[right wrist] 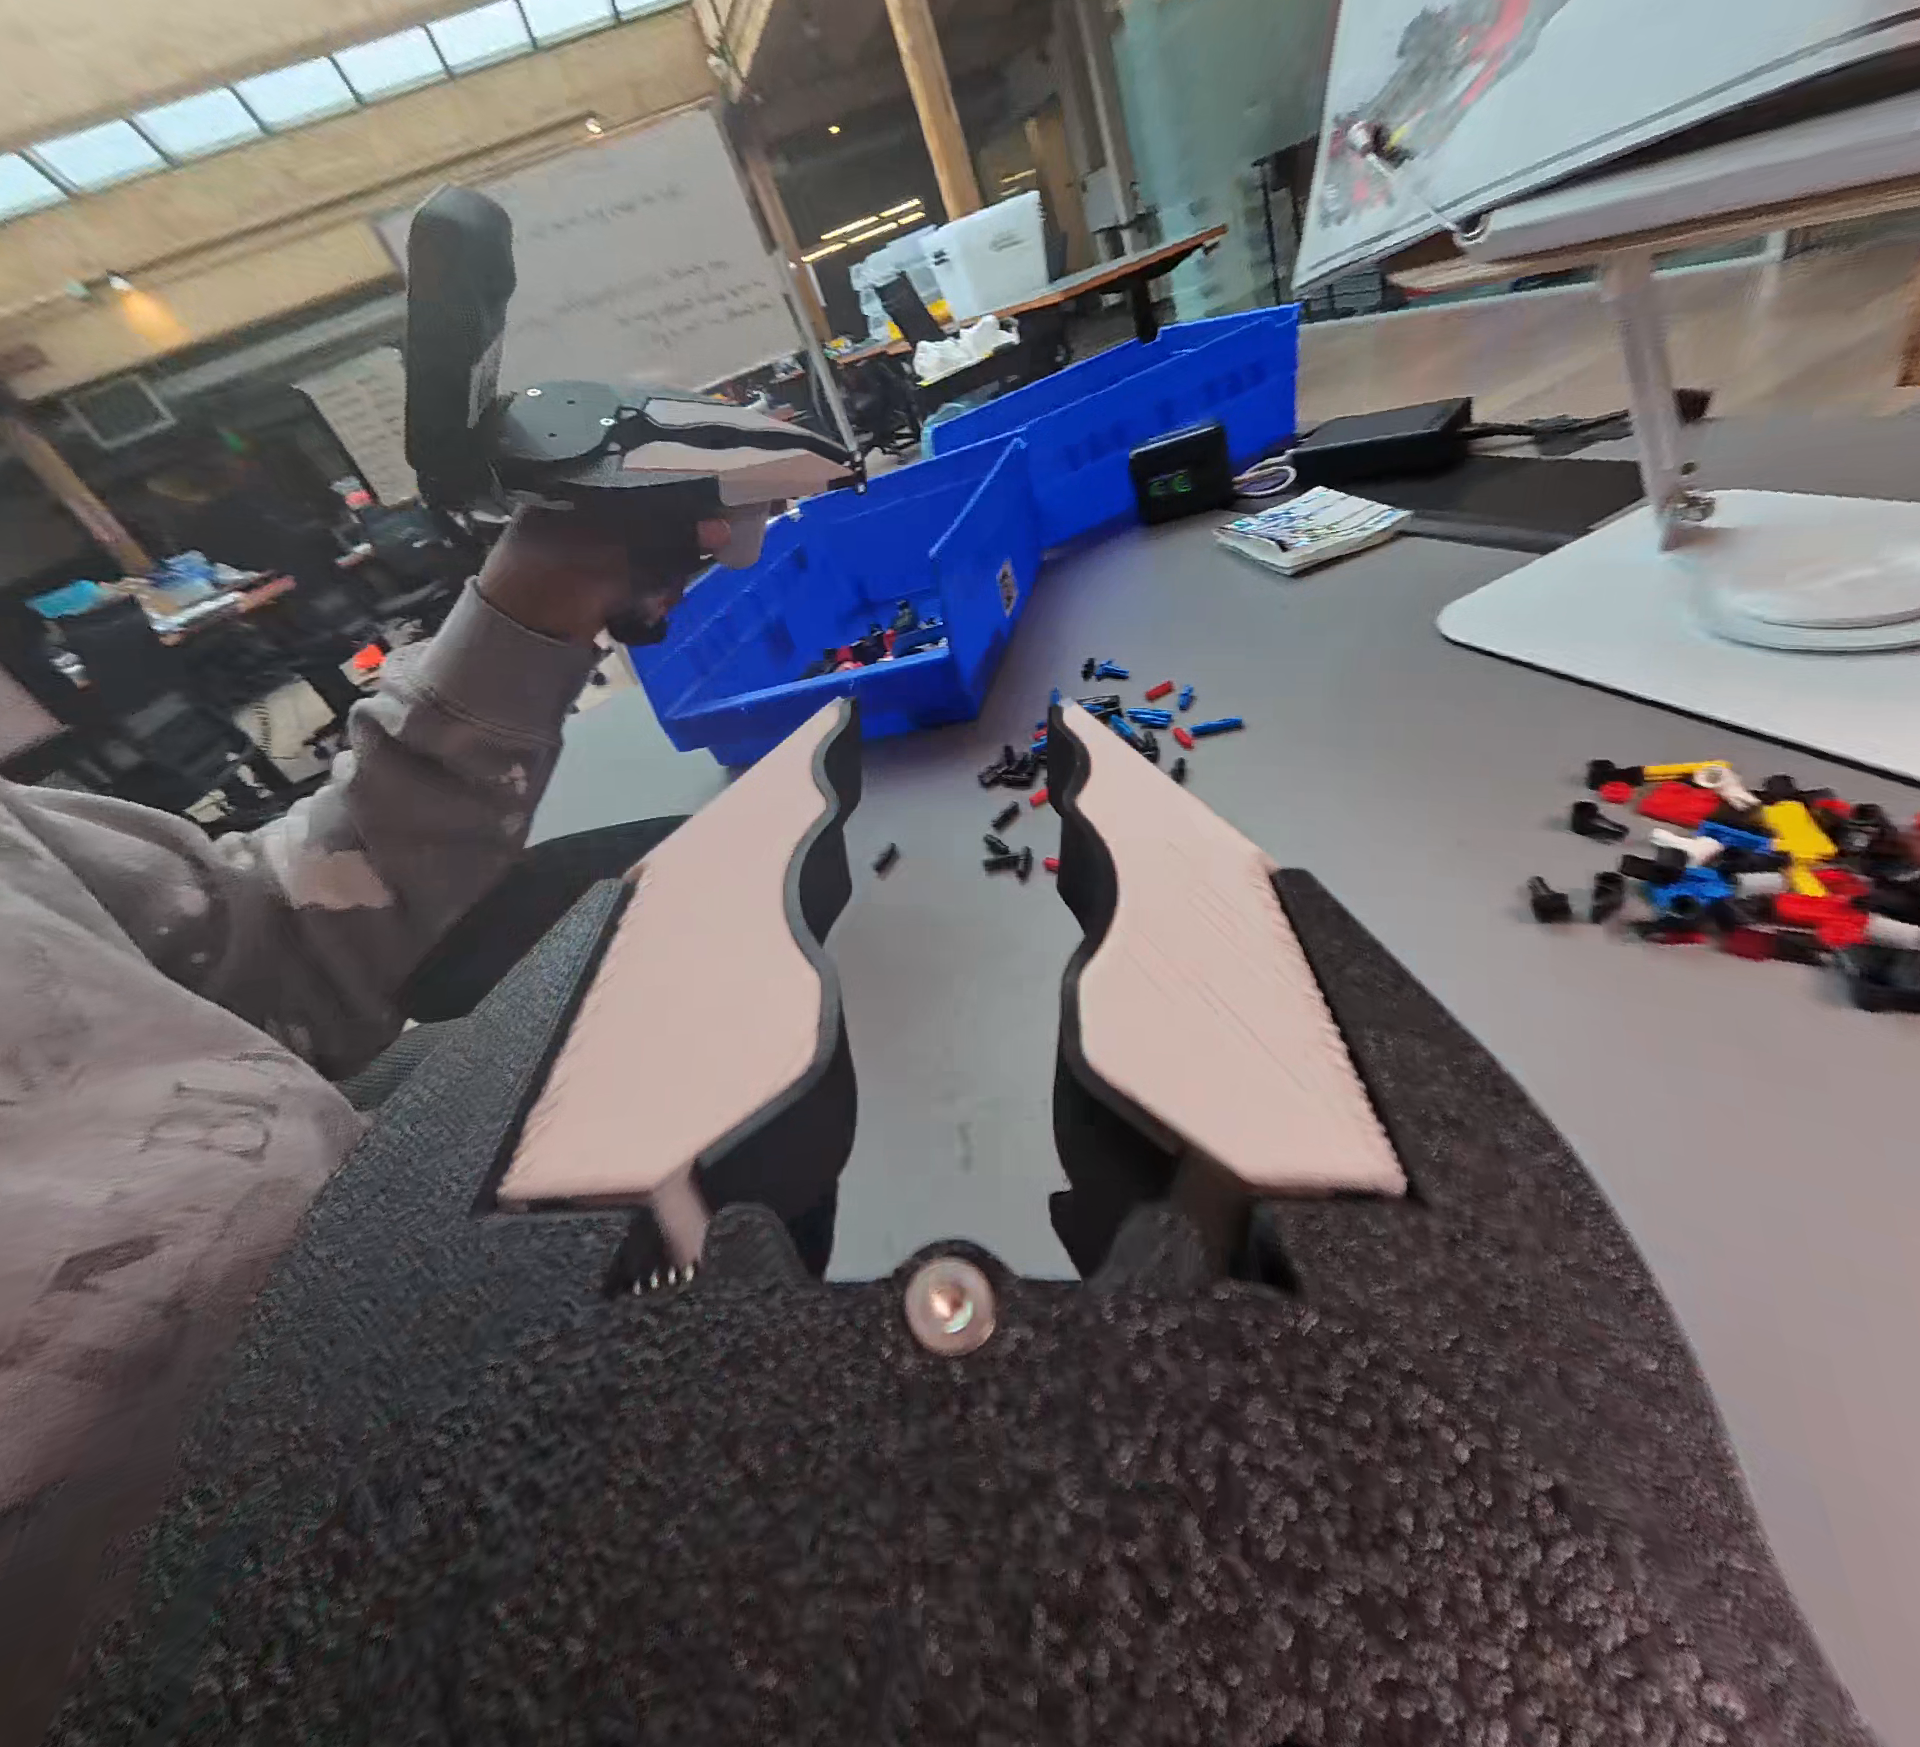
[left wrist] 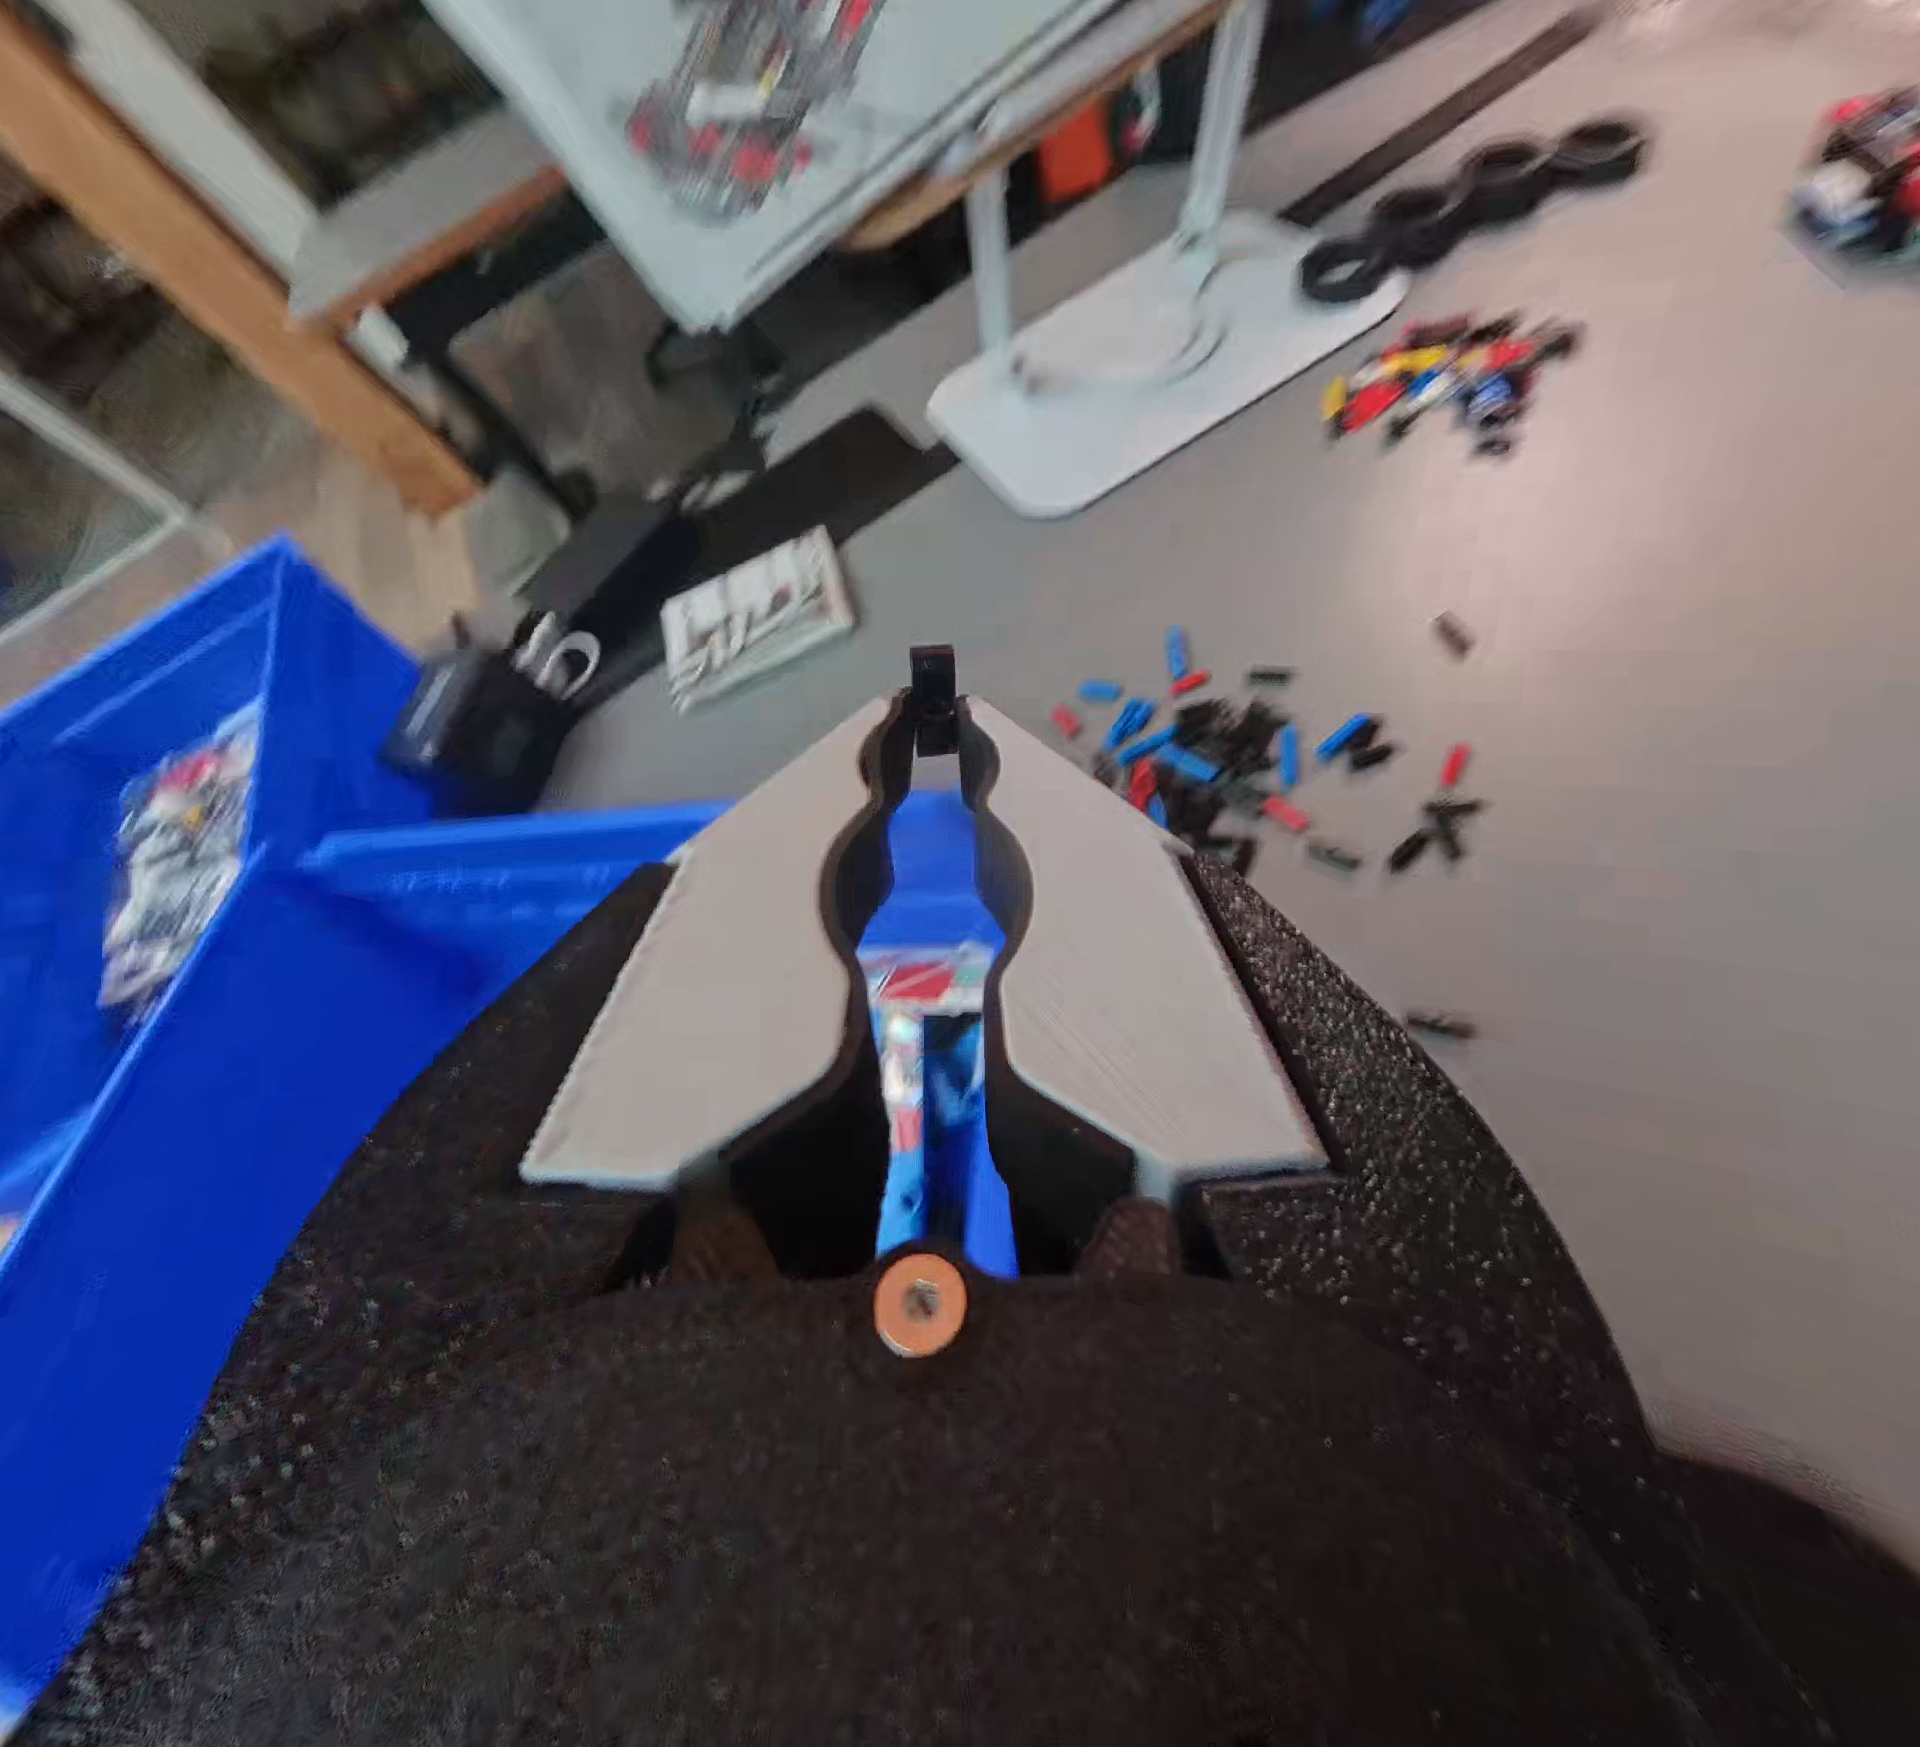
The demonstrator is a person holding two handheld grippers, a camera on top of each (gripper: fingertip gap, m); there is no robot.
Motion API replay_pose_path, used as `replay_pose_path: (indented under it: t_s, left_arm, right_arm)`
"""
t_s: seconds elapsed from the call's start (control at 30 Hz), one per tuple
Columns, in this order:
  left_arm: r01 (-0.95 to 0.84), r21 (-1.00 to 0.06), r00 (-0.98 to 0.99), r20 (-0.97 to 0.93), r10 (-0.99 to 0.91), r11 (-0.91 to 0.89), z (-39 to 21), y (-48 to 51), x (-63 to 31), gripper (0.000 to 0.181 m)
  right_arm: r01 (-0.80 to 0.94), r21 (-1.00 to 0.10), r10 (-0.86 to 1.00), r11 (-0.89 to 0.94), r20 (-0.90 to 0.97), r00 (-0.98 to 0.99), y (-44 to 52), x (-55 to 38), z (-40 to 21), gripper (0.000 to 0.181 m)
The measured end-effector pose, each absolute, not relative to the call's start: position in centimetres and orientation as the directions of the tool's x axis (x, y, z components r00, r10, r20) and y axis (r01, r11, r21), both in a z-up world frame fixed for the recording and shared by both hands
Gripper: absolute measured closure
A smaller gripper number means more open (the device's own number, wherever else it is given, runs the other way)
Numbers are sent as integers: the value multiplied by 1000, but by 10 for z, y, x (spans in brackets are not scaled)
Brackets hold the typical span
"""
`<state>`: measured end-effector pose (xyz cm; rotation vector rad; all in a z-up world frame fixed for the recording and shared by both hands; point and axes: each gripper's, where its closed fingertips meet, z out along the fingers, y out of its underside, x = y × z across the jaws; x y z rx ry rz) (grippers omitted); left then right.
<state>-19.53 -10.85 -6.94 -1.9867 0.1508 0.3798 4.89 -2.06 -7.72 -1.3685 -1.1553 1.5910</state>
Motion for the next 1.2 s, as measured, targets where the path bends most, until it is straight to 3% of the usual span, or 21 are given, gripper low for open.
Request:
replay_pose_path:
  t_s: [0.03, 0.13, 0.27, 0.47, 0.63, 0.8, 0.93, 1.2]
  left_arm:
    - [-229, -831, 936, -332, 120, -507, -79, -117, -217, 174]
    - [-144, -754, 918, -343, 197, -641, -103, -133, -248, 173]
    - [-190, -727, 895, -404, 187, -659, -106, -131, -246, 155]
    - [-255, -658, 912, -408, 50, -708, -126, -127, -222, 141]
    - [-248, -477, 945, -310, -103, -843, -173, -143, -200, 132]
    - [-312, -262, 912, -353, -210, -913, -208, -166, -216, 154]
    - [-433, -279, 884, -315, -345, -857, -207, -176, -209, 155]
    - [-467, -314, 881, -252, -401, -827, -209, -187, -205, 157]
  right_arm:
    - [27, -944, 933, -328, -328, -146, -13, 53, -78, 149]
    - [33, -936, 929, -349, -351, -119, -4, 57, -83, 152]
    - [125, -944, 942, -305, -318, -109, -12, 50, -103, 152]
    - [239, -957, 971, -165, -200, -129, -30, 40, -125, 151]
    - [234, -963, 981, -134, -162, -105, -25, 43, -123, 151]
    - [214, -962, 976, -172, -195, -92, -19, 47, -120, 153]
    - [217, -963, 979, -162, -184, -89, -19, 48, -121, 154]
    - [228, -961, 978, -159, -185, -98, -22, 46, -123, 155]
